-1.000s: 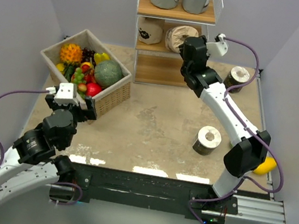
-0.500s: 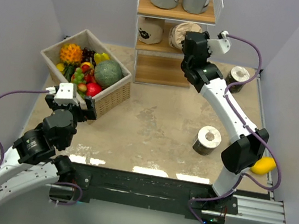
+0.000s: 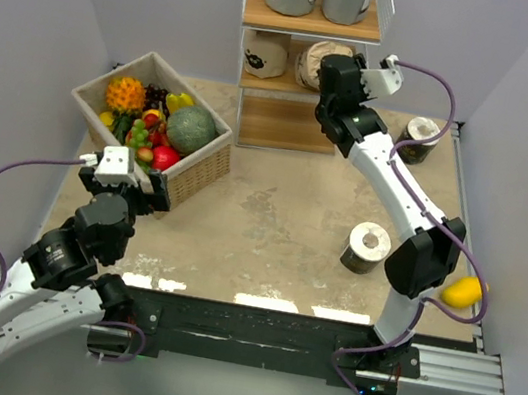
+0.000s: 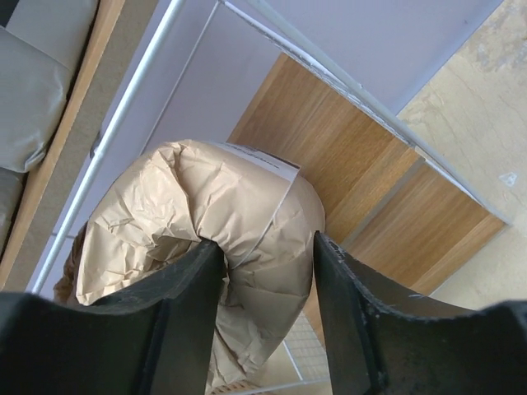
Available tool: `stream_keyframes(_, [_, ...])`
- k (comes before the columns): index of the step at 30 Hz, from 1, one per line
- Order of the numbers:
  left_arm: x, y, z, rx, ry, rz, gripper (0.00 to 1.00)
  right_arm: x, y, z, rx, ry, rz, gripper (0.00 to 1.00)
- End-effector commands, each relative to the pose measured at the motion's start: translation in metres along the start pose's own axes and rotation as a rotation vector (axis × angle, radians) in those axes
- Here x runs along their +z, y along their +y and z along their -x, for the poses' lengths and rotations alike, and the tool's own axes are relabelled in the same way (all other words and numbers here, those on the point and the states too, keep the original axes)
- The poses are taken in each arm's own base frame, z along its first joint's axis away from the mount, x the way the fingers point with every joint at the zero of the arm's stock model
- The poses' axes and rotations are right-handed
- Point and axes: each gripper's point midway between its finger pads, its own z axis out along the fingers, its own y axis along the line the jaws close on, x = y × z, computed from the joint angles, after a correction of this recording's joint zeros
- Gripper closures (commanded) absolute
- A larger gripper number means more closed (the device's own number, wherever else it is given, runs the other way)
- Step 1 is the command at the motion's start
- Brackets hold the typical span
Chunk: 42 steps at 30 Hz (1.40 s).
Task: Place and organize the paper towels onto the shelf
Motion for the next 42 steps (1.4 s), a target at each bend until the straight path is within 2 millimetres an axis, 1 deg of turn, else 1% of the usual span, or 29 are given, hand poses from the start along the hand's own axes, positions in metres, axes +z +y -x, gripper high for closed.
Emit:
stream_keyframes(1, [-0.002,0.003,0.014,-0.059,-0.041,0.014,0.0,-0.004,0.023,0.042,0.136,-0.096,0.038,0.46])
stream_keyframes(5, [-0.003,0.004,0.015,-0.071,-0.048,0.013,0.0,-0.006,0.038,0.047,0.147,-0.088,0.077,0.45])
stream_keyframes(13, [-0.006,0.006,0.018,-0.086,-0.059,0.003,0.0,-0.005,0.046,0.05,0.146,-0.092,0.092,0.46])
stream_keyframes(14, [-0.006,0.006,0.017,-0.086,-0.057,0.002,0.0,-0.007,0.049,0.053,0.151,-0.094,0.098,0.46])
stream_keyframes(16, [-0.006,0.006,0.017,-0.084,-0.057,0.004,0.0,-0.008,0.05,0.055,0.142,-0.092,0.097,0.46])
stream_keyframes(19, [-0.006,0.007,0.018,-0.085,-0.058,0.01,0.0,-0.014,0.051,0.063,0.119,-0.09,0.102,0.46])
stream_keyframes(20, [-0.006,0.007,0.018,-0.086,-0.058,0.011,0.0,-0.015,0.049,0.062,0.104,-0.086,0.099,0.46])
stream_keyframes(23, [-0.005,0.006,0.016,-0.078,-0.054,0.011,0.0,-0.026,0.039,0.061,0.045,-0.043,0.102,0.46])
stream_keyframes(24, [-0.005,0.006,0.017,-0.079,-0.055,0.011,0.0,-0.029,0.033,0.06,0.025,-0.029,0.095,0.46])
stream_keyframes(25, [-0.005,0.006,0.016,-0.077,-0.052,0.012,0.0,-0.042,0.032,0.074,0.019,-0.03,0.11,0.45])
stream_keyframes(26, [-0.004,0.005,0.016,-0.075,-0.051,0.011,0.0,-0.042,0.016,0.063,-0.033,-0.001,0.091,0.45])
stream_keyframes(27, [-0.004,0.005,0.016,-0.077,-0.051,0.009,0.0,-0.047,0.005,0.061,-0.077,0.014,0.077,0.43])
stream_keyframes(28, [-0.004,0.004,0.016,-0.075,-0.05,0.006,0.0,-0.05,-0.01,0.061,-0.147,0.025,0.05,0.42])
stream_keyframes(29, [-0.004,0.004,0.015,-0.071,-0.048,0.005,0.0,-0.06,-0.019,0.077,-0.166,0.008,0.022,0.42])
stream_keyframes(30, [-0.004,0.003,0.016,-0.074,-0.05,-0.002,0.0,-0.067,-0.046,0.077,-0.246,0.034,-0.051,0.41])
stream_keyframes(31, [-0.004,0.002,0.016,-0.072,-0.049,-0.006,0.0,-0.068,-0.075,0.074,-0.307,0.045,-0.115,0.39])
stream_keyframes(32, [-0.004,0.001,0.015,-0.07,-0.048,-0.006,0.0,-0.083,-0.088,0.092,-0.311,0.035,-0.129,0.39])
stream_keyframes(33, [-0.004,0.001,0.015,-0.067,-0.047,-0.007,0.0,-0.089,-0.108,0.094,-0.342,0.041,-0.166,0.38])
stream_keyframes(34, [-0.004,0.001,0.015,-0.067,-0.047,-0.007,0.0,-0.093,-0.123,0.098,-0.355,0.042,-0.18,0.37])
stream_keyframes(35, [-0.004,0.001,0.015,-0.067,-0.046,-0.01,0.0,-0.095,-0.152,0.088,-0.405,0.07,-0.206,0.36])
stream_keyframes(36, [-0.004,0.0,0.015,-0.069,-0.046,-0.018,0.0,-0.105,-0.152,0.097,-0.368,0.081,-0.155,0.36])
stream_keyframes(37, [-0.005,-0.001,0.016,-0.072,-0.048,-0.023,0.0,-0.106,-0.173,0.094,-0.413,0.104,-0.176,0.36])
stream_keyframes(38, [-0.005,-0.002,0.016,-0.073,-0.048,-0.032,0.0,-0.109,-0.179,0.094,-0.422,0.124,-0.174,0.37])
stream_keyframes(39, [-0.005,-0.003,0.016,-0.076,-0.052,-0.037,0.0,-0.118,-0.191,0.096,-0.444,0.151,-0.191,0.36])
stream_keyframes(40, [-0.005,-0.004,0.017,-0.076,-0.054,-0.046,0.0,-0.121,-0.205,0.088,-0.466,0.193,-0.208,0.36])
stream_keyframes(42, [-0.004,-0.007,0.017,-0.071,-0.055,-0.056,0.0,-0.131,-0.224,0.078,-0.507,0.258,-0.229,0.35])
